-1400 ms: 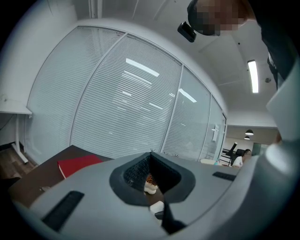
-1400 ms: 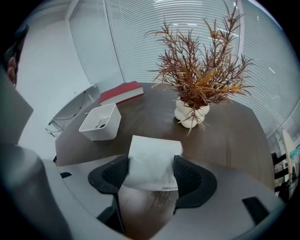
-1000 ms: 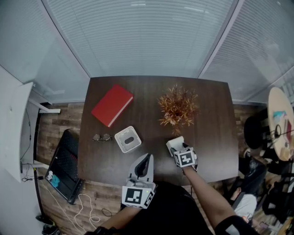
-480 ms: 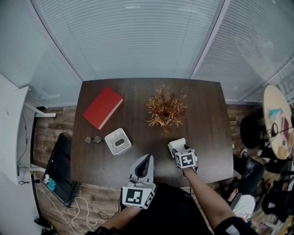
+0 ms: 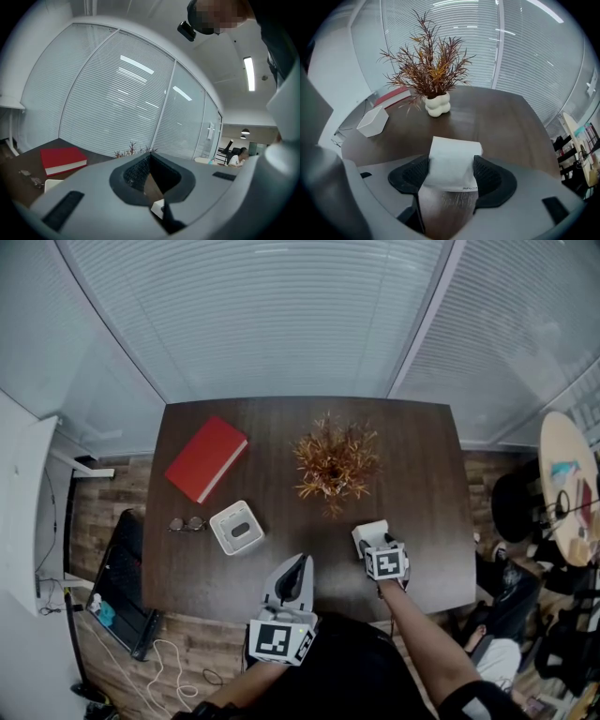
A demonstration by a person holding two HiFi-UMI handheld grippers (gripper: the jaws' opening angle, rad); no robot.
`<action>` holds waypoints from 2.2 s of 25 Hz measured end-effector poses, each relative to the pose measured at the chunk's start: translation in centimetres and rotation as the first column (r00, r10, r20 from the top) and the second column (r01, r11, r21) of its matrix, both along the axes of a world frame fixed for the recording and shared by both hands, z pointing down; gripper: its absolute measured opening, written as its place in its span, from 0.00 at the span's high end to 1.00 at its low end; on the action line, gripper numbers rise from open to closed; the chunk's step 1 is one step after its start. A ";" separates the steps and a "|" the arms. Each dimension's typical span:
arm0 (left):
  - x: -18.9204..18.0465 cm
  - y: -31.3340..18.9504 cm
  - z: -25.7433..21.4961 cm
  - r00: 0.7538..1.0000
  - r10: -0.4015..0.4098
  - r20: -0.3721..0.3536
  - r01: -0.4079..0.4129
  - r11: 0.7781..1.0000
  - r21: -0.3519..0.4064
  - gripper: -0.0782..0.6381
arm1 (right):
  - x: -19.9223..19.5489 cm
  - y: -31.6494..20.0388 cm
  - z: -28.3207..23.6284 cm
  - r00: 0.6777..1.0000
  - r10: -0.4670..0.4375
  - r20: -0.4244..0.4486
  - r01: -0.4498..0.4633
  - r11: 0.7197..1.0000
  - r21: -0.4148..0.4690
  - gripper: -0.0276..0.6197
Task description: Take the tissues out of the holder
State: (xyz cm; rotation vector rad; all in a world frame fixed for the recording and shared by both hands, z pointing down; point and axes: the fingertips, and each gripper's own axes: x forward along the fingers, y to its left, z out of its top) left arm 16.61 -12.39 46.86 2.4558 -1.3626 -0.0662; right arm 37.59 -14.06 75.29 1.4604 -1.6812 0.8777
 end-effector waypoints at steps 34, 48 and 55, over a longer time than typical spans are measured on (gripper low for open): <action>-0.9 -0.1 0.2 1.000 -0.005 -0.011 0.005 1.000 -0.021 0.89 | -0.2 0.2 -2.7 0.995 0.035 0.090 -0.048 0.989 0.143 0.47; -1.8 0.6 0.1 1.000 -0.022 -0.009 0.022 1.000 -0.020 0.89 | -1.9 0.5 -8.1 0.984 0.022 0.179 -0.071 0.959 0.274 0.47; -3.7 1.2 0.1 1.000 0.010 -0.003 -0.010 1.000 -0.020 0.89 | -4.8 0.0 -12.6 0.989 -0.004 0.146 -0.056 0.913 0.405 0.47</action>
